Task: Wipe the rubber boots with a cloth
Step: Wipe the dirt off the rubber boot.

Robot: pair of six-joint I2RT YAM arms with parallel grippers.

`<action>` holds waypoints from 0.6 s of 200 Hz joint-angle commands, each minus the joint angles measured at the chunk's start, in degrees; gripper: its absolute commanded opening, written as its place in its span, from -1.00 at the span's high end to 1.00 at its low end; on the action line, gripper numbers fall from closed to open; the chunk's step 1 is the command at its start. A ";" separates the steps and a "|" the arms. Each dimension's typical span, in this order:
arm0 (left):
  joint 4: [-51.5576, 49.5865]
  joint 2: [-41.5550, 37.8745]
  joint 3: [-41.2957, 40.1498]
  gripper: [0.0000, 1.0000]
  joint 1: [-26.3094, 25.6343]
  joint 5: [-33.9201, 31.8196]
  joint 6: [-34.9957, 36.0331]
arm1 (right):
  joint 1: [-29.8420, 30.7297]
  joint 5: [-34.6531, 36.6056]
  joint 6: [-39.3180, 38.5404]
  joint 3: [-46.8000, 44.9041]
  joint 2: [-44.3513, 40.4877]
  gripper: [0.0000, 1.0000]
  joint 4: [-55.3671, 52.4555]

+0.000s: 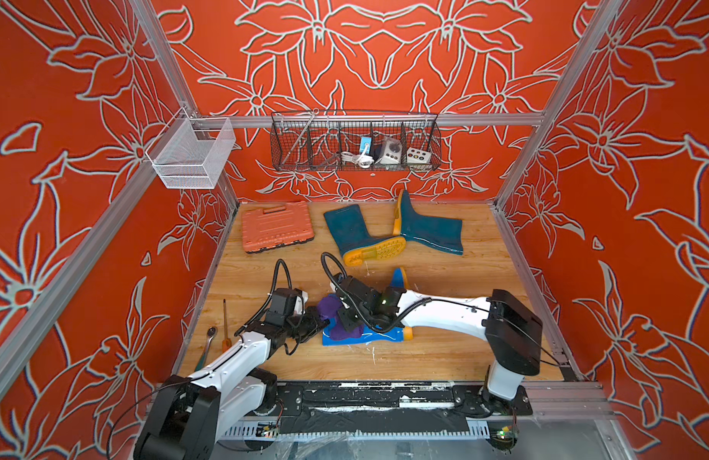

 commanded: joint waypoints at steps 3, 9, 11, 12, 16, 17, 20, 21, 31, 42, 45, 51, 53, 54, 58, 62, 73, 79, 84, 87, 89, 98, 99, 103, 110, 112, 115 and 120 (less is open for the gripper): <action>-3.17 -2.72 1.13 1.00 0.32 -0.86 1.23 | -6.21 2.67 0.89 -8.05 -5.27 1.00 -3.34; -3.12 -2.71 1.15 1.00 0.32 -0.39 1.28 | -8.32 2.48 1.32 -11.11 -7.61 1.00 -3.09; -3.04 -2.63 1.24 1.00 0.32 -0.28 1.28 | -9.08 2.39 1.37 -12.13 -8.45 1.00 -3.11; -3.05 -2.62 1.28 1.00 0.32 -0.21 1.28 | -9.44 2.34 1.42 -12.63 -8.84 1.00 -3.11; -2.86 -2.55 1.38 1.00 0.31 0.22 1.20 | -10.86 2.28 1.74 -14.50 -10.47 1.00 -3.00; -2.74 -2.54 1.39 1.00 0.31 0.31 1.20 | -11.16 2.28 1.78 -14.96 -10.90 1.00 -2.97; -2.60 -2.45 1.39 1.00 0.32 0.64 1.15 | -12.14 2.20 1.88 -16.18 -12.17 1.00 -3.03; -2.57 -2.35 1.44 1.00 0.36 0.78 1.12 | -12.42 2.24 1.90 -16.51 -12.54 1.00 -2.99; -2.17 -1.94 1.81 1.00 0.32 1.65 1.08 | -14.43 2.85 1.99 -19.30 -16.33 1.00 -3.14; -1.56 -1.50 2.09 1.00 0.32 2.44 0.70 | -14.72 3.83 1.61 -20.00 -19.85 1.00 -3.55; -1.37 -1.39 2.14 1.00 0.32 2.62 0.56 | -14.65 3.47 1.48 -19.81 -20.39 1.00 -3.54; -1.10 -1.21 2.38 1.00 0.32 2.83 0.26 | -14.46 2.66 1.98 -19.21 -21.04 1.00 -3.21; -0.99 -1.16 2.47 1.00 0.32 2.87 0.12 | -14.28 2.33 2.10 -18.99 -21.15 1.00 -2.92; -0.97 -1.14 2.51 1.00 0.32 2.91 0.08 | -14.20 2.17 2.18 -18.83 -21.21 1.00 -2.80; -0.94 -1.04 2.60 1.00 0.36 2.94 -0.09 | -13.56 1.84 2.48 -18.23 -21.14 1.00 -2.24; -0.86 -0.98 2.71 1.00 0.32 3.01 -0.29 | -12.69 1.82 2.71 -17.41 -20.90 1.00 -1.54; -0.84 -0.94 3.15 1.00 0.32 3.28 -0.65 | -8.86 3.10 2.72 -14.31 -19.12 1.00 0.03; -0.98 -0.94 3.46 1.00 0.32 3.46 -0.66 | -6.48 3.68 2.34 -12.00 -17.28 1.00 0.69; -1.27 -0.94 3.69 1.00 0.31 3.55 -0.68 | -4.55 3.73 1.84 -9.80 -15.44 1.00 1.15; -1.41 -1.00 3.83 1.00 0.32 3.64 -0.70 | -3.48 3.65 1.63 -8.53 -14.33 1.00 1.52; -1.51 -1.02 3.89 1.00 0.32 3.67 -0.67 | -2.84 3.43 1.42 -7.66 -13.51 1.00 1.67; -1.89 -1.20 4.21 1.00 0.32 3.89 -0.74 | -0.27 2.93 0.67 -4.09 -9.89 1.00 2.29; -1.95 -1.24 4.25 1.00 0.32 3.95 -0.74 | -0.02 2.87 0.59 -3.74 -9.47 1.00 2.31; -2.06 -1.35 4.30 1.00 0.32 4.04 -0.83 | 0.85 2.54 0.44 -2.44 -8.01 1.00 2.52; -2.32 -1.55 4.52 1.00 0.32 4.28 -0.96 | 1.86 1.78 0.24 -0.63 -5.61 1.00 2.68; -2.40 -1.62 4.53 1.00 0.32 4.34 -1.04 | 2.03 1.52 0.17 -0.28 -5.03 1.00 2.75; -2.51 -1.72 4.52 1.00 0.31 4.46 -1.13 | 2.21 1.08 0.31 0.10 -4.32 1.00 2.95; -2.65 -1.81 4.60 1.00 0.32 4.69 -1.33 | 2.39 0.46 0.50 0.21 -3.30 1.00 3.37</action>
